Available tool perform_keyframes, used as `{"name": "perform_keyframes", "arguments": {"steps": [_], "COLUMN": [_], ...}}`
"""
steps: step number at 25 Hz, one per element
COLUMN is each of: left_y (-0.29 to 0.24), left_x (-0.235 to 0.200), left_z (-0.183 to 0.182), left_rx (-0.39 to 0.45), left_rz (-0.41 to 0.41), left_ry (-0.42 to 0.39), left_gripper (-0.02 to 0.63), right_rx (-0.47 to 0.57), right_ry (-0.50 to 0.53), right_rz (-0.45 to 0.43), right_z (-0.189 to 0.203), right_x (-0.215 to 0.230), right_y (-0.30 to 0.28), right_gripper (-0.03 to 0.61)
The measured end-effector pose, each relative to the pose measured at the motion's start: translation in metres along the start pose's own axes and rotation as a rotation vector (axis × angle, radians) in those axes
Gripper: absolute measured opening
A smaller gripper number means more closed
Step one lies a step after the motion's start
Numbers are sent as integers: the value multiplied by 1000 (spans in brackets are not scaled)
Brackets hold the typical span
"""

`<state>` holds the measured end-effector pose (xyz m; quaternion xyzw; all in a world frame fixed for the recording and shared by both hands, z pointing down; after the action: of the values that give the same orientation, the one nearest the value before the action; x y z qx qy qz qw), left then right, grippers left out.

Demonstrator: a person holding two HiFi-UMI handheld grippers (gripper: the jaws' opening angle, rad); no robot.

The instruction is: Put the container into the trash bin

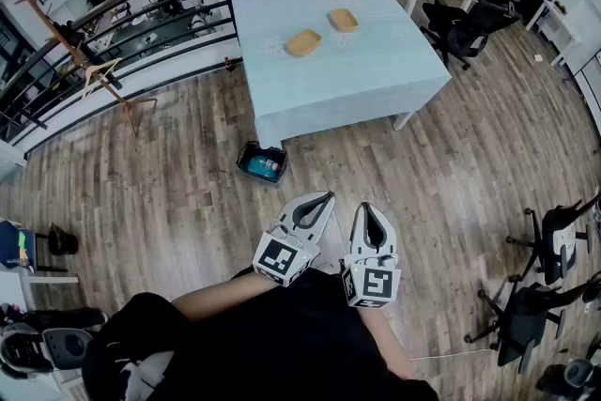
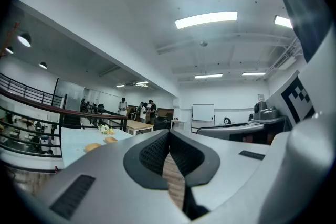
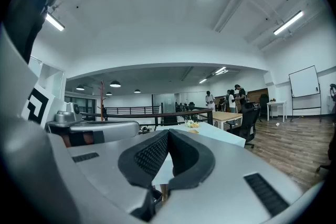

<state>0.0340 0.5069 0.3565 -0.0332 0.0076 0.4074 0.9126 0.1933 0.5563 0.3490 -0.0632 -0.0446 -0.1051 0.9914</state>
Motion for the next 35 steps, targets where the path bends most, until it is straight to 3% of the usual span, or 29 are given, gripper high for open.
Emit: {"name": "perform_keyframes", "arguments": {"steps": [7,13,20,26,32,35], "left_y": [-53,-72,-126,-190,-251,-269], "left_x": [27,28,9,-52,-163,-210], "left_z": [14,39,53,57,62,58], "left_rx": [-13,-79,-84,-75,-115,-101], "left_rz": [-14,-44,3,8,13,7], "left_ry": [2,44,43,89,157,154], "left_gripper": [15,15,15,15,15,15], "right_rx": [31,-15,-81,-135,-194,-219], "right_ry": [-85,-175,-120,-116,-66,-51], "right_rz": [-42,-24,-60,-62,-127,-139], "right_z": [11,41,44,39,21,13], "right_x": [65,94,117,141,135,129], "right_y": [3,1,-55,-148,-266,-317], "right_gripper": [34,35,35,35,35,35]}}
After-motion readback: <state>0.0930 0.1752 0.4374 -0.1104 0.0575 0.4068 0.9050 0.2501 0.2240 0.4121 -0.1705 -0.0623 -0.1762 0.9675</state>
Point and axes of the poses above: the fingertips, and each gripper's own axes: y backward along the fingers, x to its right, z out of its underside, the point moved 10 cm from there along y, backward along the fingers, and after that the axes turned 2 degrees about -y, right-handed, at the moved point
